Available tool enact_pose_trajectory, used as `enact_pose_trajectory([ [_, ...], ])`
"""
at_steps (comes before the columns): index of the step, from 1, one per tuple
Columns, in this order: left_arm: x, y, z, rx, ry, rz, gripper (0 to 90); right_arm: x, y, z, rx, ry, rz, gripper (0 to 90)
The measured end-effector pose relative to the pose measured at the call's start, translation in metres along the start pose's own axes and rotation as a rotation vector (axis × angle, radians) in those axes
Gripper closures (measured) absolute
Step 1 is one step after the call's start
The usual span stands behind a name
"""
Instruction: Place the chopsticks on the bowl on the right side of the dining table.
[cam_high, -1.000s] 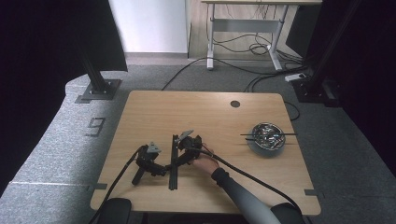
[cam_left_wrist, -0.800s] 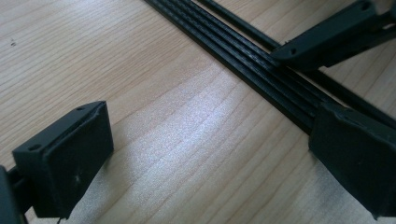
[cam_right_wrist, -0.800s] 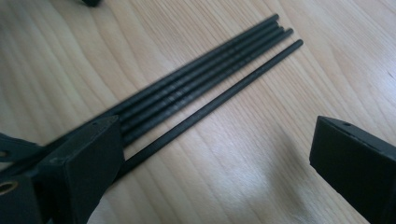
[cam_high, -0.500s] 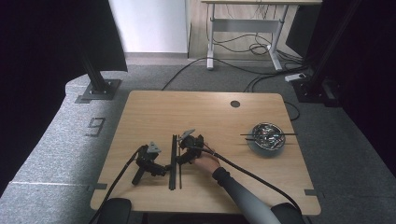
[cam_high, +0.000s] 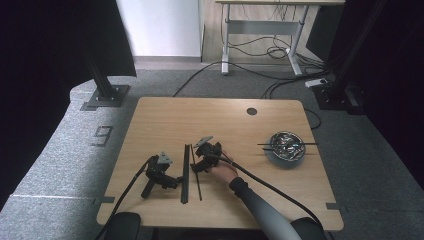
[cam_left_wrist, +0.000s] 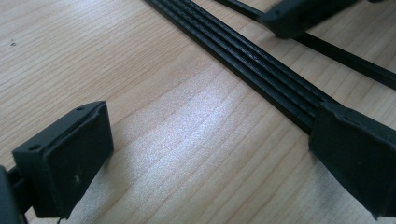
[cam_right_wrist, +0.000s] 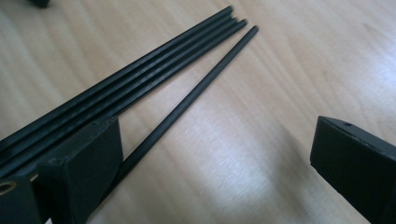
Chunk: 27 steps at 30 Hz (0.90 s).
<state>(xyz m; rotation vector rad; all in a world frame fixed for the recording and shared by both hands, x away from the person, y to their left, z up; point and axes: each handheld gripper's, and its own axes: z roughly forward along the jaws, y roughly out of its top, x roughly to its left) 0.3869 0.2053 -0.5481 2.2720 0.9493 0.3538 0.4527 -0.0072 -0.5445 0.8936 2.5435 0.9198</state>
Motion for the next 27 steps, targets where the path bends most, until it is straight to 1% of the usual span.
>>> enact_pose_trajectory([
  [2, 0.0, 0.0, 0.0, 0.001, 0.0, 0.001, 0.0, -0.003, 0.0, 0.002, -0.008, -0.01, 0.012, 2.0],
  [5, 0.0, 0.0, 0.0, 0.0, 0.0, 0.0, 0.0, -0.01, -0.001, 0.002, -0.002, -0.02, 0.034, 1.6],
  [10, 0.0, 0.0, 0.0, -0.001, 0.0, -0.001, 0.0, -0.018, -0.005, -0.002, 0.008, -0.038, 0.05, 1.3],
  [14, 0.0, 0.0, 0.0, -0.001, 0.0, -0.001, 0.0, -0.026, -0.01, -0.005, 0.011, -0.032, 0.068, 0.6],
  [18, 0.0, 0.0, 0.0, 0.0, 0.0, -0.001, 0.0, -0.031, -0.017, -0.009, 0.007, -0.036, 0.085, 0.4],
  [26, 0.0, 0.0, 0.0, 0.0, 0.0, -0.001, 0.0, -0.041, -0.029, -0.018, 0.011, -0.047, 0.091, 0.0],
  [27, 0.0, 0.0, 0.0, 0.0, 0.0, -0.001, 0.0, -0.043, -0.031, -0.02, 0.013, -0.048, 0.098, 0.0],
])
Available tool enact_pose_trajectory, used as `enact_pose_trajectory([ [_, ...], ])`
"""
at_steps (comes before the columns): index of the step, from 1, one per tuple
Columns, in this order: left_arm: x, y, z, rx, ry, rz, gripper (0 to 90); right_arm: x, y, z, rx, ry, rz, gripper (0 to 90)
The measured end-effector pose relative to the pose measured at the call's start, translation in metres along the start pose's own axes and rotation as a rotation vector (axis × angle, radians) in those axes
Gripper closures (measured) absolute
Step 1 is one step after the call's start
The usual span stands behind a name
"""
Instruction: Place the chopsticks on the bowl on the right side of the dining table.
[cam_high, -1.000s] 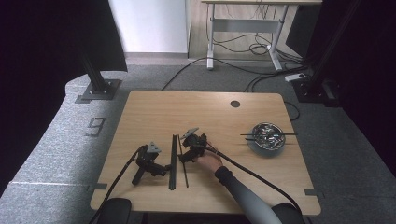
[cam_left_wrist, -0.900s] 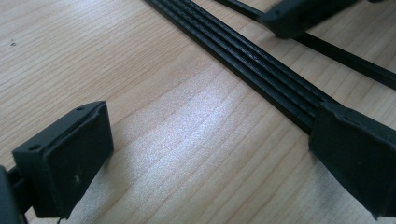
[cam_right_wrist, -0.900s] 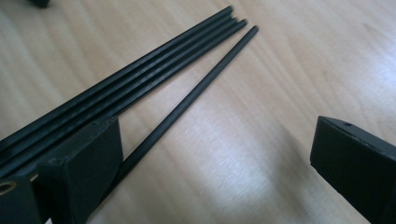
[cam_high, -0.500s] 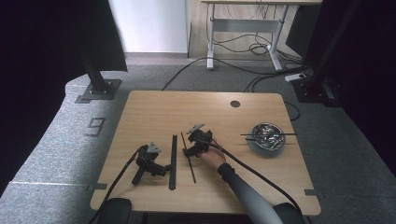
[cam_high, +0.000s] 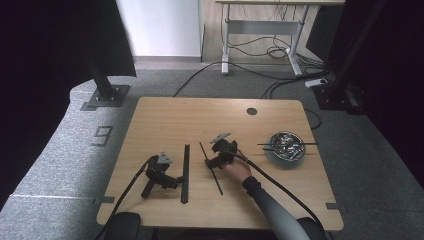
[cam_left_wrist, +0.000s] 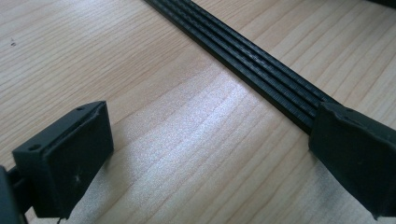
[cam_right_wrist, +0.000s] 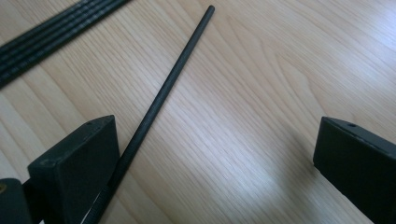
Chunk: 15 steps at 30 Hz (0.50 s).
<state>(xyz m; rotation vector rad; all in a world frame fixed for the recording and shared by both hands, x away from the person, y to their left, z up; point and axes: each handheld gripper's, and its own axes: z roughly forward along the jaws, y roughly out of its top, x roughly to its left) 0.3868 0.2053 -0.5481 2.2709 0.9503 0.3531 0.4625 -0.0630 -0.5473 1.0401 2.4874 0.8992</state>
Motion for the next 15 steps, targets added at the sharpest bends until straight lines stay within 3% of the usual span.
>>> enact_pose_trajectory([
  [15, 0.0, 0.0, 0.0, 0.0, 0.0, 0.0, 0.0, -0.018, -0.029, -0.022, 0.001, -0.002, 0.037, 0.0],
])
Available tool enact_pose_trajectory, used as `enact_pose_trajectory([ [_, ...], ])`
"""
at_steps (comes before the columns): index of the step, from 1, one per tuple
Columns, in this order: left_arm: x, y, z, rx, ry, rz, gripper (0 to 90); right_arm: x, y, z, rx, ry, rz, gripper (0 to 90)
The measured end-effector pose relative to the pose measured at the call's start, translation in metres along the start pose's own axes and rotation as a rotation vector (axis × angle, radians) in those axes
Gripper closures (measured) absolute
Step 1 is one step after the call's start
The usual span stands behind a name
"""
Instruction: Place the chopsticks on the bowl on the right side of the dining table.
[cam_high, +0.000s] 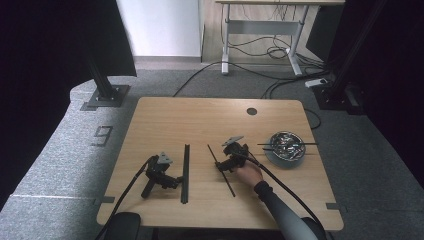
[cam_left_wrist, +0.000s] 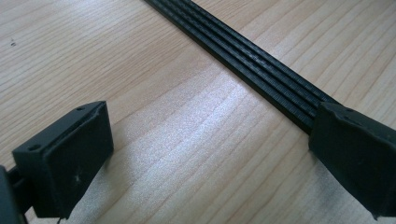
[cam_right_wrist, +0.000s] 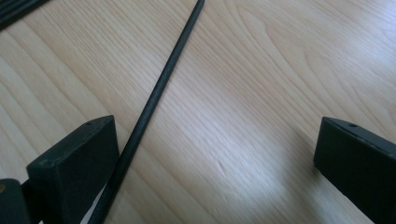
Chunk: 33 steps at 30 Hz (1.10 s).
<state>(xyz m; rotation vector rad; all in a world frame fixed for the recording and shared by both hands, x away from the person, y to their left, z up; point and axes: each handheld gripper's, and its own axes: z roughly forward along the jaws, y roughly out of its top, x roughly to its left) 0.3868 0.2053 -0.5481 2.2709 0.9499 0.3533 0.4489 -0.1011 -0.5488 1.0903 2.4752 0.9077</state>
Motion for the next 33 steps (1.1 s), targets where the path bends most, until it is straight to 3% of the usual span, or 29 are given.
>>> enact_pose_trajectory([
  [7, 0.0, 0.0, 0.0, 0.0, 0.0, 0.0, 0.0, -0.006, -0.013, -0.01, 0.0, -0.001, 0.003, 0.0],
  [15, 0.0, 0.0, 0.0, 0.0, 0.0, 0.0, 0.0, -0.008, -0.025, -0.021, 0.008, 0.034, -0.014, 2.9],
  [25, 0.0, 0.0, 0.0, 0.0, 0.0, 0.0, 0.0, -0.006, -0.03, -0.041, 0.018, 0.083, -0.061, 63.6],
  [30, 0.0, 0.0, 0.0, 0.0, 0.0, 0.0, 0.0, -0.01, -0.034, -0.047, 0.03, 0.09, -0.069, 79.1],
  [33, 0.0, 0.0, 0.0, 0.0, 0.0, 0.0, 0.0, -0.012, -0.037, -0.05, 0.034, 0.09, -0.073, 83.5],
])
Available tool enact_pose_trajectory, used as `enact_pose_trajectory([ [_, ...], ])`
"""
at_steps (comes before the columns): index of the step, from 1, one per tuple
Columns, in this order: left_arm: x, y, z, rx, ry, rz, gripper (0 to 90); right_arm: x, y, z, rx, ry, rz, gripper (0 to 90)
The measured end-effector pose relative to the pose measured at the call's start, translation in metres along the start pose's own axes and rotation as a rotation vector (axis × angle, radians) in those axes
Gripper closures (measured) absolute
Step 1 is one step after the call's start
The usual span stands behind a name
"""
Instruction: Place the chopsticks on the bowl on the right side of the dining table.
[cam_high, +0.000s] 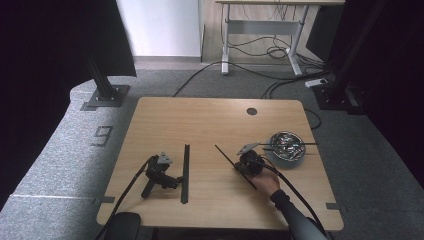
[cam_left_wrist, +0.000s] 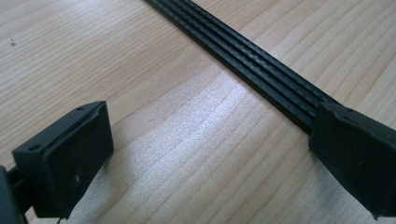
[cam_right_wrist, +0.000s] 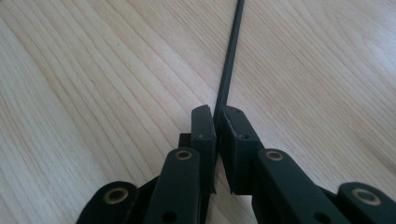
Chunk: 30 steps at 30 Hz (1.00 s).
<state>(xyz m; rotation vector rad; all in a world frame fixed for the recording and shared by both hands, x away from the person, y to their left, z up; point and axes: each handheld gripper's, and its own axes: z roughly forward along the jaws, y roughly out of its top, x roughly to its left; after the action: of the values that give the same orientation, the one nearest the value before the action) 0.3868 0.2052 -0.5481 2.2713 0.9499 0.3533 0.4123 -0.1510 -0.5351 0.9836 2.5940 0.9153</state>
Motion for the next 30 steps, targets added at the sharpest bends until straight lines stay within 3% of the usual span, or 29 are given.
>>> enact_pose_trajectory([
  [5, 0.0, 0.0, 0.0, 0.0, 0.0, 0.0, 0.0, -0.001, -0.005, -0.005, 0.012, -0.031, -0.01, 84.2],
  [13, 0.0, 0.0, 0.0, 0.0, 0.0, 0.001, 0.0, -0.009, -0.022, -0.019, 0.022, -0.062, 0.013, 85.3],
  [30, 0.0, 0.0, 0.0, 0.0, 0.0, 0.001, 0.0, -0.028, -0.08, -0.065, 0.031, -0.091, 0.102, 85.3],
])
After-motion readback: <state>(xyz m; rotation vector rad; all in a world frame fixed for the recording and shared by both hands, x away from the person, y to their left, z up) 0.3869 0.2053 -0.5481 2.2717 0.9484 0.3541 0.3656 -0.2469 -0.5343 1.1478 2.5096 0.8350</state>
